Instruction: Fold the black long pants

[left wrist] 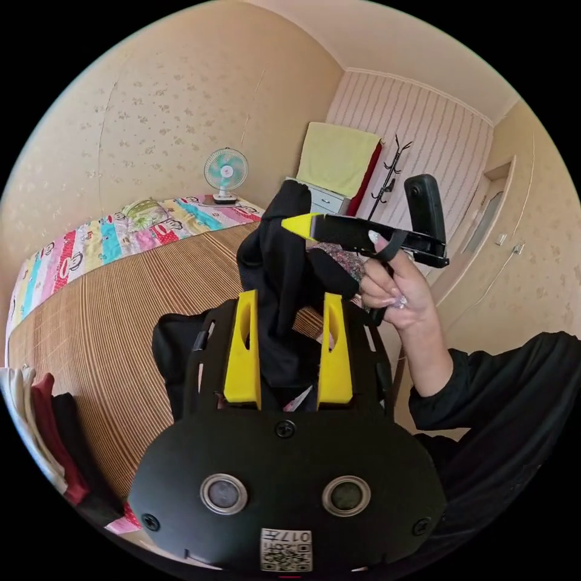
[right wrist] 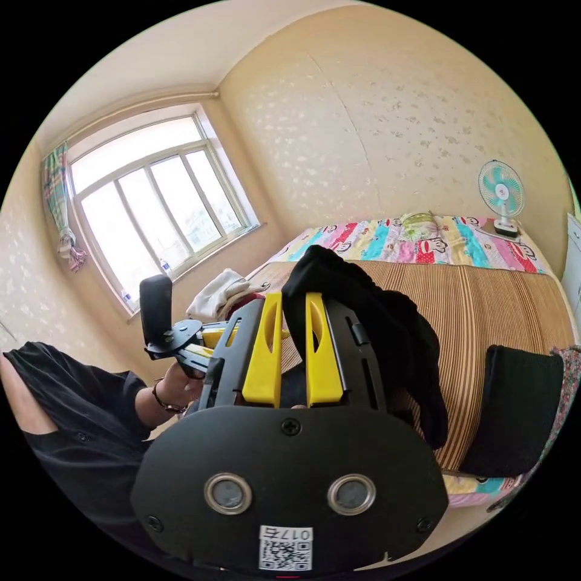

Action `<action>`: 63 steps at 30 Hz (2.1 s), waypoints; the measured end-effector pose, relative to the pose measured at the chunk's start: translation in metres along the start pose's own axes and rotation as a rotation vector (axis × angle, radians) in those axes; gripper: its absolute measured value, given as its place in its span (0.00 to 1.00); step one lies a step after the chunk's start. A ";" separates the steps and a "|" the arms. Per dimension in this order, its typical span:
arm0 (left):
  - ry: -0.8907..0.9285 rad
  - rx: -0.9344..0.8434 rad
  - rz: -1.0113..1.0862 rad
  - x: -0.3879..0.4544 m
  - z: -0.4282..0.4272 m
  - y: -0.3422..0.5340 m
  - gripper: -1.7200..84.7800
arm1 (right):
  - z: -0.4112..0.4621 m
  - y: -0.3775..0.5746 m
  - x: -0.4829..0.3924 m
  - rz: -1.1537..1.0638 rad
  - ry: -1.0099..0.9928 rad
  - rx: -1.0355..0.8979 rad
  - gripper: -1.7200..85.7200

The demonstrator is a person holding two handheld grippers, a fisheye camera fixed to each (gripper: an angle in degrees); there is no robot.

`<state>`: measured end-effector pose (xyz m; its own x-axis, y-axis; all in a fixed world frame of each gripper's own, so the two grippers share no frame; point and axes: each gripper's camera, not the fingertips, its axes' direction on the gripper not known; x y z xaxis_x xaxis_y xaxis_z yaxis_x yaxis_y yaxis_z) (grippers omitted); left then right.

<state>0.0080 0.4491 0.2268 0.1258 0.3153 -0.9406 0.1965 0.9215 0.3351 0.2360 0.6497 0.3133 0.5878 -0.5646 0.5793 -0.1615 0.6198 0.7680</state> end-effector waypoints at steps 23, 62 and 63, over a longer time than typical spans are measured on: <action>0.959 0.709 0.139 -0.031 -0.094 0.039 0.01 | 0.050 0.316 -0.052 -0.162 -0.232 0.096 0.22; 0.353 0.537 0.137 0.202 -0.353 -0.163 0.01 | -0.013 0.018 -0.485 -0.576 0.758 0.619 0.10; 0.341 0.571 0.133 0.215 -0.361 -0.171 0.01 | -0.014 0.016 -0.502 -0.591 0.799 0.637 0.10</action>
<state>-0.3492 0.4407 -0.0522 -0.1108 0.5574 -0.8228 0.6950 0.6352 0.3368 -0.0501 0.9504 0.0307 0.9968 -0.0313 -0.0737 0.0689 -0.1349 0.9885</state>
